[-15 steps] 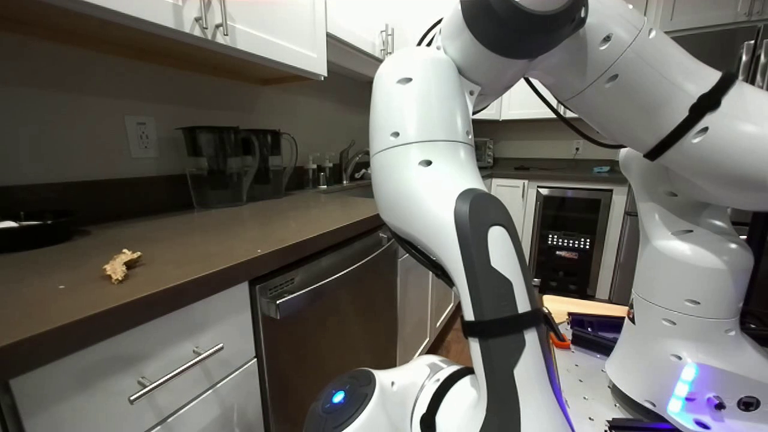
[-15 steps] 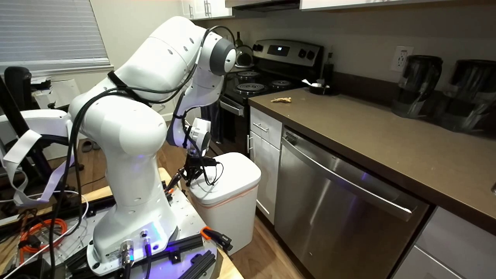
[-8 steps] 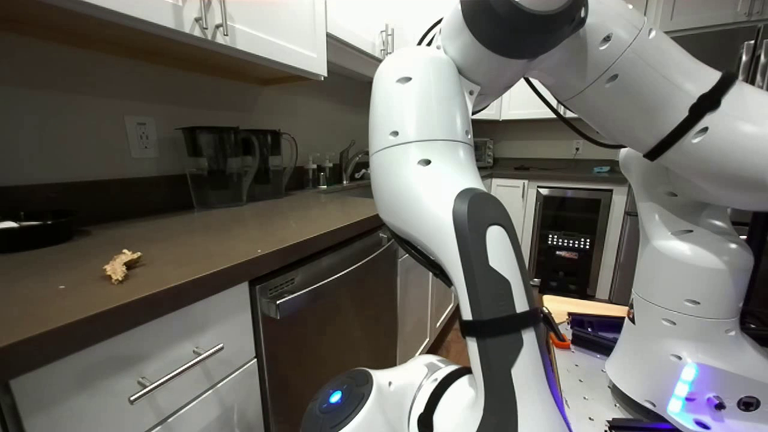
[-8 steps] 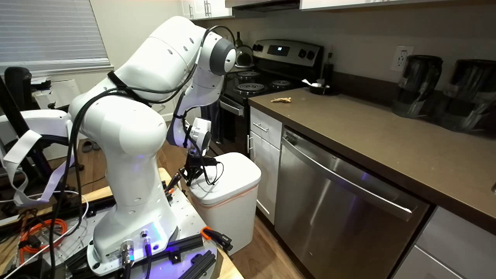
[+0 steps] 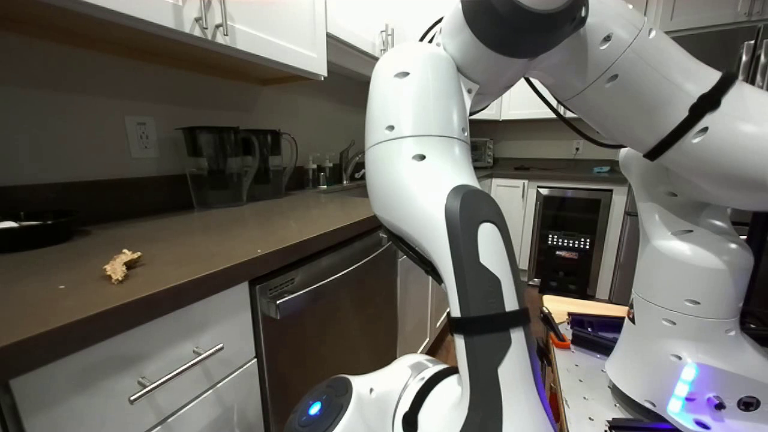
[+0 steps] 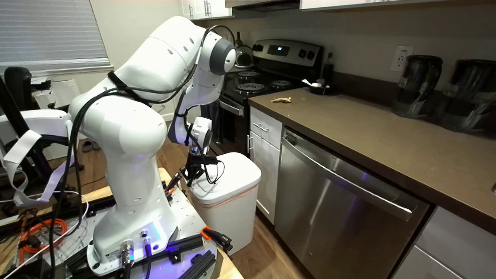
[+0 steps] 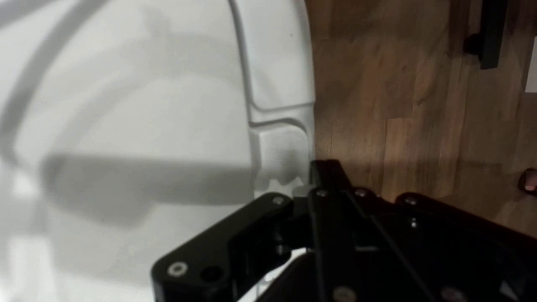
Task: Open the white bin
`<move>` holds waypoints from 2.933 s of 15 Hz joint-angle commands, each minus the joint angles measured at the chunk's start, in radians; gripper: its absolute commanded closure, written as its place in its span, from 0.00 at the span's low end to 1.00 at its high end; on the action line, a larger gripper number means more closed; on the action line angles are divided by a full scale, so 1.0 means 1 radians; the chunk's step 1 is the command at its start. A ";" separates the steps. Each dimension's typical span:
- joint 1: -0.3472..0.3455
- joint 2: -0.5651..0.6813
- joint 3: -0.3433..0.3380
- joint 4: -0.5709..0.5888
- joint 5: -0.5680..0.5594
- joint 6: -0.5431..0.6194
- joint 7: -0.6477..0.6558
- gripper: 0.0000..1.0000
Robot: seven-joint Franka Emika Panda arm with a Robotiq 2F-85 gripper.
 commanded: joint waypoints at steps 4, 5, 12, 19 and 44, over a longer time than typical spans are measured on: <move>-0.010 -0.017 0.008 0.008 -0.004 -0.035 -0.007 0.95; -0.010 -0.018 0.007 0.007 -0.005 -0.030 -0.007 0.95; 0.002 -0.023 0.002 0.016 -0.014 -0.059 -0.015 0.95; 0.017 -0.024 -0.005 0.030 -0.026 -0.097 -0.027 0.95; -0.036 -0.158 0.047 0.005 -0.015 -0.215 -0.057 0.95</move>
